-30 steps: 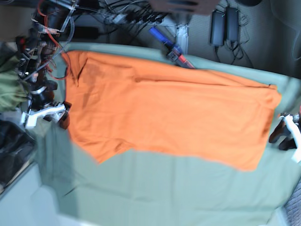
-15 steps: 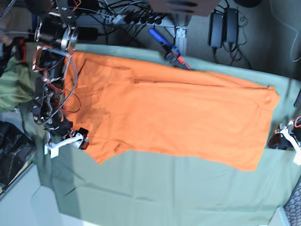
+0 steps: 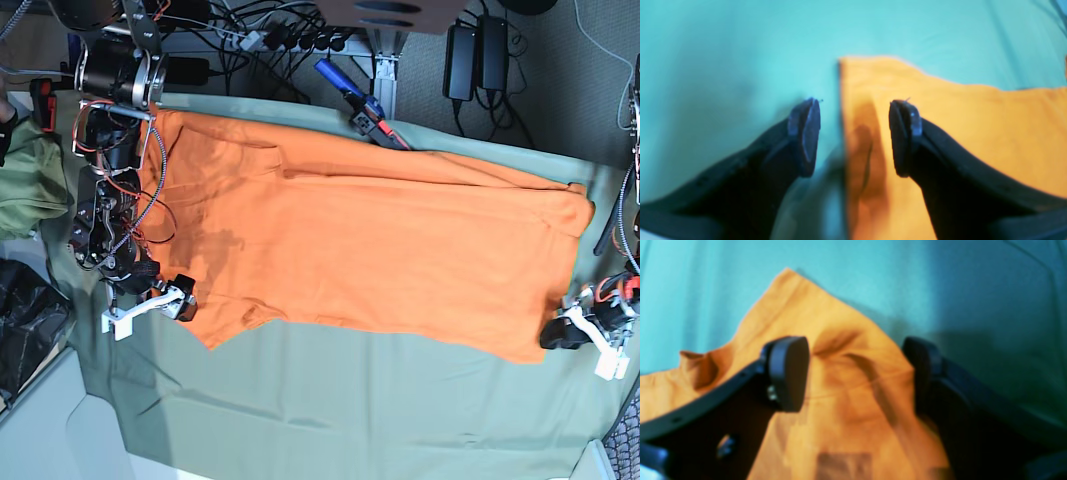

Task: Fold the T-shirt properly
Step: 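Release corners and regrasp the shirt's side edge with both grippers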

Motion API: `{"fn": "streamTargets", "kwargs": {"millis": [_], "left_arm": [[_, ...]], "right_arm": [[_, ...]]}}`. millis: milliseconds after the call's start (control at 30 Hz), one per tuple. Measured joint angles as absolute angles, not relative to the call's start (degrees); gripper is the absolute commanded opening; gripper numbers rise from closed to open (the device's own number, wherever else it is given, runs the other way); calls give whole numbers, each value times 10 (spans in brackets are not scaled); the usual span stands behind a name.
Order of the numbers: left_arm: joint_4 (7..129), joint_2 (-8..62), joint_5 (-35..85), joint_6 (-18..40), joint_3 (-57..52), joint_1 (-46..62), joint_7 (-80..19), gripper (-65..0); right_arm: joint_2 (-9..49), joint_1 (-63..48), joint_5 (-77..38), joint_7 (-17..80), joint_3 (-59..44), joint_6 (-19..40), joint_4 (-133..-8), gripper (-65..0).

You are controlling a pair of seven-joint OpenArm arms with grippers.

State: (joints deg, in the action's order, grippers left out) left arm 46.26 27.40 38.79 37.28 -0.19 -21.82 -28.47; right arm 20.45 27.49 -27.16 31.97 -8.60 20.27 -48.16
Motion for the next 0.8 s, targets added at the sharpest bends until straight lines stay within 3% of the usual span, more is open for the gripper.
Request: {"fn": "streamTargets", "kwargs": {"millis": [367,433,600,633,800], "left_arm": [[450,262,374,366,34,-227,-265,-308],[450,262,373,366,34,-227,-265,-381],[449,262,364,383,34,-227,-253,-650],[448,262,364,384,34,-227,-253,-650],[449,271,366,386,34,-227,-254,-650]], "right_arm": [[205,273,-288,328,-86,203,-482,-220],[205,273,-289,328,-86,203,-482,-285],[204,270,-291,341,-86,203,-483,-626],[204,270,-291,341,-86,203,-483,-650],[203,270,-291,341,-86,203,-484,-650]]}}
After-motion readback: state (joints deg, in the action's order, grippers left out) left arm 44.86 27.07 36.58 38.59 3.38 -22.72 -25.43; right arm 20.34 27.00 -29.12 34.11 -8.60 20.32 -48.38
